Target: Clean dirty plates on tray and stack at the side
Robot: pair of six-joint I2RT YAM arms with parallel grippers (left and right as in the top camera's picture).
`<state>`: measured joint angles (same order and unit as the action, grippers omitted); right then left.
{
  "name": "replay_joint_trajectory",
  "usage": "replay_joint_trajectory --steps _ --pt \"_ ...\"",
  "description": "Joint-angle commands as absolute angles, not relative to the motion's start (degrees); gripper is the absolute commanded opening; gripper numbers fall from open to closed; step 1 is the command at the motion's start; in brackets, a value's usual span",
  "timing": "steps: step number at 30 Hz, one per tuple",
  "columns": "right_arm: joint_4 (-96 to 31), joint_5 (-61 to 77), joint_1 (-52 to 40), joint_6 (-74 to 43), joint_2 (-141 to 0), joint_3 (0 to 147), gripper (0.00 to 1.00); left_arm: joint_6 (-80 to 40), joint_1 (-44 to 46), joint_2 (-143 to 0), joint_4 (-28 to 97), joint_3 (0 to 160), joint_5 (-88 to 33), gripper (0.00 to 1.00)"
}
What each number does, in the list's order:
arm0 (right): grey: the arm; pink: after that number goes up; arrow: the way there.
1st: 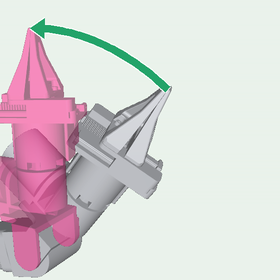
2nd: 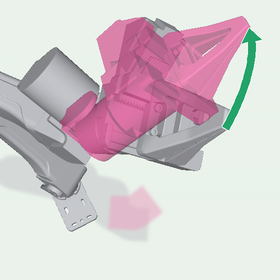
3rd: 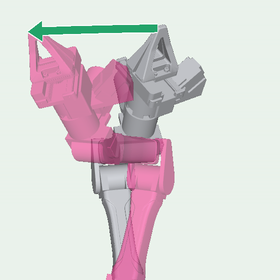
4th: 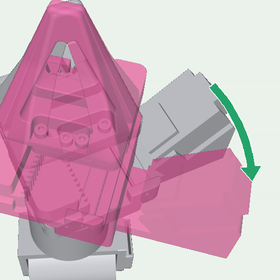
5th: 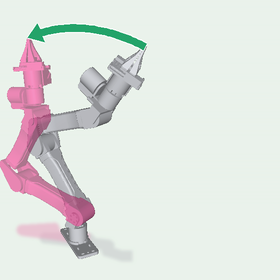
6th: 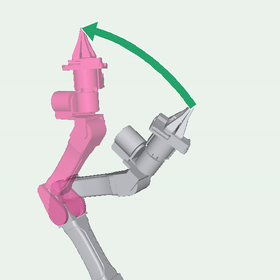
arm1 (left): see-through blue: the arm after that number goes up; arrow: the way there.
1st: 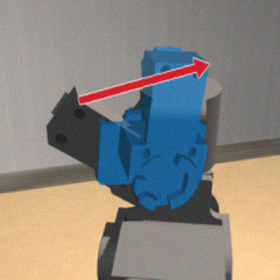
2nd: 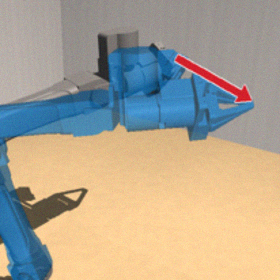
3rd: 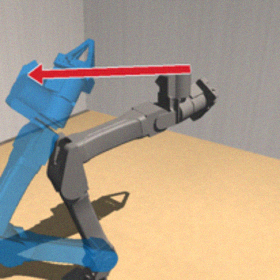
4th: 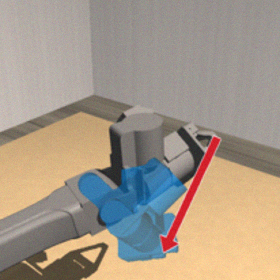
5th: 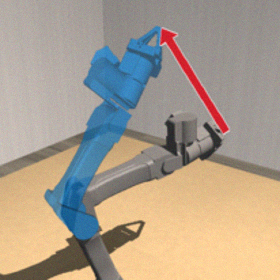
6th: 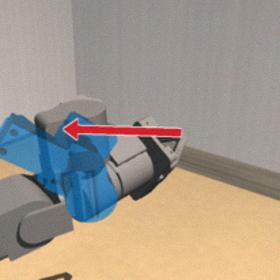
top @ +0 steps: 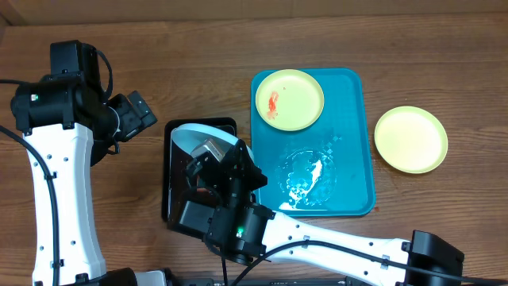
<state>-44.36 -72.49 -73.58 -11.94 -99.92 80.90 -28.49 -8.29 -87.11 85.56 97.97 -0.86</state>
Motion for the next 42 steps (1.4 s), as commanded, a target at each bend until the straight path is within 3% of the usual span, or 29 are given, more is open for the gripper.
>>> replay_joint_trajectory --steps 1,19,26,30,34,42 --pt "-43.57 -77.52 -73.78 -12.34 -99.02 82.19 0.04 -27.64 -8.49 -86.89 85.45 98.74 -1.08 1.00" --pt "-41.58 -76.69 -73.76 -12.38 -99.02 82.19 0.04 -27.64 -8.49 -86.89 85.43 98.74 -1.08 1.00" --pt "-41.65 -69.10 -72.14 -13.45 -99.02 82.19 0.04 -27.64 -8.49 -86.89 85.43 98.74 -1.08 1.00" --pt "-41.63 -59.31 -67.85 -21.12 -99.02 82.19 0.04 -27.64 -8.49 -86.89 85.43 98.74 -1.08 1.00" --pt "-42.87 -35.81 -59.86 -23.77 -98.54 83.00 0.04 -27.64 -8.49 -86.89 85.43 98.74 -1.06 1.00" --pt "-48.82 4.97 -32.75 -26.48 -90.91 86.46 0.04 -27.64 -8.49 -86.89 85.43 98.74 -1.08 1.00"
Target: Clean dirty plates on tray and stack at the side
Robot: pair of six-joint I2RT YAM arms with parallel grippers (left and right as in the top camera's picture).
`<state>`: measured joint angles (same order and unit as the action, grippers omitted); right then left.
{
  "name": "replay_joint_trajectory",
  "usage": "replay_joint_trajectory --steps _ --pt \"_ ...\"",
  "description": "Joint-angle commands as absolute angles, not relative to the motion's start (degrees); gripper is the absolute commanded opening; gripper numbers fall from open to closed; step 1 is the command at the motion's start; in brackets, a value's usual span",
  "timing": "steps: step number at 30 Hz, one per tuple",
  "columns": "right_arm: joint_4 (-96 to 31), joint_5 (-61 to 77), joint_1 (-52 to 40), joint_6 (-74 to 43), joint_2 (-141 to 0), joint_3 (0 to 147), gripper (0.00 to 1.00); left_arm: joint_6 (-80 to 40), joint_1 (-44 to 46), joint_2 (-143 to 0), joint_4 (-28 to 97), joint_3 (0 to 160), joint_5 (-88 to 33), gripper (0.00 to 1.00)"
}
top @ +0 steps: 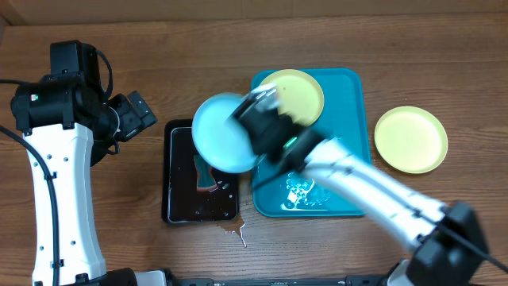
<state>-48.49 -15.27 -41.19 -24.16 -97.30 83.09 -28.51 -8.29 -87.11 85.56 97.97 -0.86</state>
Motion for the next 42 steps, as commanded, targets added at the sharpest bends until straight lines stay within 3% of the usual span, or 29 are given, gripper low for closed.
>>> replay_joint_trajectory --steps 1,9,17,31,33,34,36,42 --pt "-49.63 7.84 -28.38 -27.09 -90.19 86.46 0.04 -27.64 -8.49 -86.89 85.43 98.74 -1.08 1.00" --pt "-60.49 12.05 8.34 -27.22 -91.92 85.45 0.04 -27.64 -8.49 -86.89 85.43 98.74 -1.06 1.00" --pt "-68.49 9.50 27.03 -23.66 -100.95 85.45 0.04 -27.64 -8.49 -86.89 85.43 98.74 -1.06 1.00" --pt "-65.41 3.53 28.49 -23.70 -106.04 76.69 0.05 -27.64 -8.49 -86.89 85.43 98.74 -1.08 1.00" --pt "-66.24 4.16 28.47 -24.23 -105.71 77.19 0.33 -27.64 -8.49 -86.89 85.43 98.74 -1.08 1.00" --pt "-66.76 4.80 28.10 -24.18 -105.34 77.67 0.38 -27.64 -8.49 -86.89 85.43 98.74 -1.06 1.00" --pt "-67.64 5.21 25.96 -23.49 -103.70 78.87 0.43 -27.64 -8.49 -86.89 85.43 98.74 -1.06 1.00" --pt "-66.57 5.50 15.51 -21.08 -96.47 80.03 0.44 -27.64 -8.49 -86.89 85.43 98.74 -1.06 1.00"
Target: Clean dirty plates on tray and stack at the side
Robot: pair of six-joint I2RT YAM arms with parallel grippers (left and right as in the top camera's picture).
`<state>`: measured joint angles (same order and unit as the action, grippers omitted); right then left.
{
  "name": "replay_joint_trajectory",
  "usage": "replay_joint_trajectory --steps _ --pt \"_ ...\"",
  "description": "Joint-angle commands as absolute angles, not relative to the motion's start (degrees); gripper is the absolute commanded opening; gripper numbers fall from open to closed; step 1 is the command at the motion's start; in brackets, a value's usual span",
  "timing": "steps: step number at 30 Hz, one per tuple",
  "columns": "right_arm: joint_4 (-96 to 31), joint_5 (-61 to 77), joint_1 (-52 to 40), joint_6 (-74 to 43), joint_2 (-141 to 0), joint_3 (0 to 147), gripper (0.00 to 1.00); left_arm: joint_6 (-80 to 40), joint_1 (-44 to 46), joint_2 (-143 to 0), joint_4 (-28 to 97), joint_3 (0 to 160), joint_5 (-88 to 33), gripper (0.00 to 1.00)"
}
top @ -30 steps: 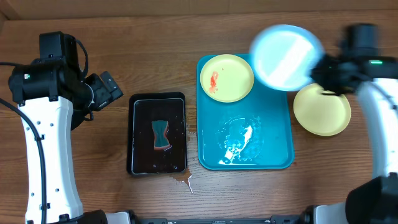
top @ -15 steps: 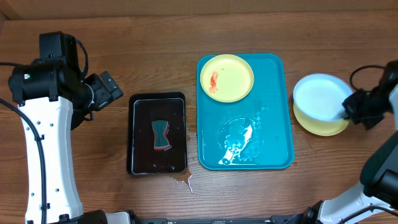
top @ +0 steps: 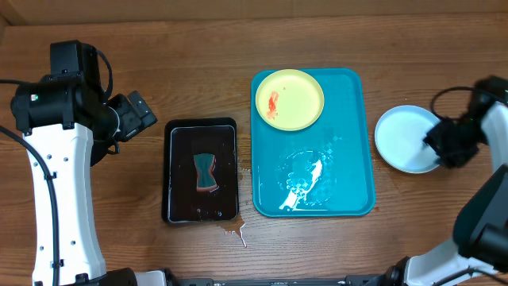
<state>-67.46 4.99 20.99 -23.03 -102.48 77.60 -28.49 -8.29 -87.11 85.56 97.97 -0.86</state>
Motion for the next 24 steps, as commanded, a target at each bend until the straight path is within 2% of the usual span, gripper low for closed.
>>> replay_joint_trajectory --steps 1,6,11,13,18,24 --pt "-65.47 6.04 12.95 -19.31 -95.24 80.03 0.44 -27.64 -8.49 -86.89 85.45 98.74 -1.08 1.00" --pt "-57.30 7.75 -0.78 -11.40 -93.32 79.90 0.45 -27.64 -8.49 -86.89 85.43 98.74 -1.08 1.00" --pt "-45.08 2.11 -10.00 -9.10 -96.33 78.32 0.55 -27.64 -8.49 -86.89 85.43 98.74 -1.08 1.00" --pt "-40.18 -0.97 -11.68 -9.13 -98.70 77.69 0.60 -27.64 -8.49 -86.89 85.45 98.74 -1.06 1.00" --pt "-31.48 -1.48 -12.29 -9.10 -106.24 77.25 0.61 -27.64 -8.49 -86.89 85.43 98.74 -1.08 1.00" --pt "-28.36 0.84 -12.32 -9.10 -113.84 77.25 0.59 -27.64 -8.49 -86.89 85.45 98.74 -1.08 1.00"
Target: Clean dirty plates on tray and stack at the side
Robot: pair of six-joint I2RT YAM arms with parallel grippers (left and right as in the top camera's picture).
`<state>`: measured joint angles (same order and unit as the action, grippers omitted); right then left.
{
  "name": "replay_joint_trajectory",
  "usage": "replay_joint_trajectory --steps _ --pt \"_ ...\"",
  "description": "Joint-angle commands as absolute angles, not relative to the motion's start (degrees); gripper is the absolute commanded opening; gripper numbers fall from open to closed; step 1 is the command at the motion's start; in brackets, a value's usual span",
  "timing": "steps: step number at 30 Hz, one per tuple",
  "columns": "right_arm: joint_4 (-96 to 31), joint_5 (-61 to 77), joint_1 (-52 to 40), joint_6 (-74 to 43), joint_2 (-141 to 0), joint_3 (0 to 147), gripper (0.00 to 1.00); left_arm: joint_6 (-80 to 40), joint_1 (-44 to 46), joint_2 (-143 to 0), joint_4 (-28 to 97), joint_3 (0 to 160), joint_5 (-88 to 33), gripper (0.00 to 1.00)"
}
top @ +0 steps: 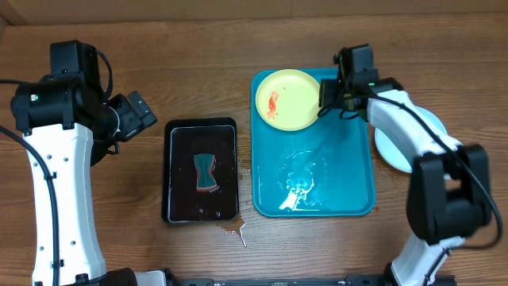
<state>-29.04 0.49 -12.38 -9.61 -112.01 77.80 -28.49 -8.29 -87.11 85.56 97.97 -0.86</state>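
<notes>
A yellow plate [287,99] with a red smear lies at the far end of the teal tray [349,167]. My right gripper [325,98] is at that plate's right rim, its fingers apart and nothing held. A pale blue plate [395,151] lies on the table right of the tray, partly hidden under my right arm. A teal sponge [205,171] sits in the black wash tray [176,135]. Far left, my left gripper [141,111] hangs over bare table, its jaw state unclear.
Water and suds lie on the near half of the teal tray [304,181]. A small puddle [235,231] wets the table by the black tray's front right corner. The left arm's white link runs down the left edge.
My right gripper has left the pale blue plate at the right side and is now at the yellow plate's right rim on the tray. The left arm has not moved.
My right gripper held the pale blue plate in the black wash tray, a clean yellow plate lying right of the teal tray. Then it held the plate above the trays. Then the plate lay on that yellow plate. Now the gripper is at the smeared plate.
</notes>
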Motion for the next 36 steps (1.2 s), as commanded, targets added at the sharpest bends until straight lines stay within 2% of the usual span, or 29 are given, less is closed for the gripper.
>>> replay_joint_trajectory --steps 1,3,4,5,6,12,16,23,28,31,36 --pt "-28.32 1.87 -12.32 -9.13 -114.72 77.25 0.57 -27.64 -8.49 -86.89 85.43 98.74 -1.08 1.00" --pt "-28.38 3.64 -12.32 -9.10 -116.18 77.25 0.43 -27.64 -8.49 -86.89 85.43 98.74 -1.06 1.00" --pt "-28.56 3.92 -12.32 -9.10 -116.71 77.25 0.24 -27.64 -8.49 -86.89 85.45 98.74 -1.06 1.00" --pt "-28.82 3.75 -12.32 -9.10 -116.86 77.25 0.10 -27.64 -8.49 -86.89 85.43 98.74 -1.08 1.00" --pt "-29.26 3.05 -12.32 -9.13 -116.86 77.25 0.04 -27.64 -8.49 -86.89 85.43 98.74 -1.08 1.00" --pt "-33.67 2.59 -11.70 -9.23 -112.64 77.54 0.04 -27.64 -8.49 -86.89 85.43 98.74 -1.06 1.00" --pt "-38.22 0.73 -11.05 -13.87 -104.95 77.65 0.04 -27.64 -8.49 -86.89 85.43 98.74 -1.08 1.00" --pt "-52.93 0.05 -10.81 -18.48 -90.59 77.62 0.04 -27.64 -8.49 -86.89 85.43 98.74 -1.08 1.00" --pt "-62.61 0.08 -11.64 -22.55 -88.64 75.94 0.04 -27.64 -8.49 -86.89 85.43 98.74 -1.06 1.00" --pt "-60.14 0.40 -12.58 -26.33 -88.68 69.95 0.04 -27.64 -8.49 -86.89 85.45 98.74 -1.08 1.00" --pt "-43.35 6.44 -13.45 -26.89 -88.71 55.48 0.04 -27.64 -8.49 -86.89 85.43 98.74 -1.08 1.00"
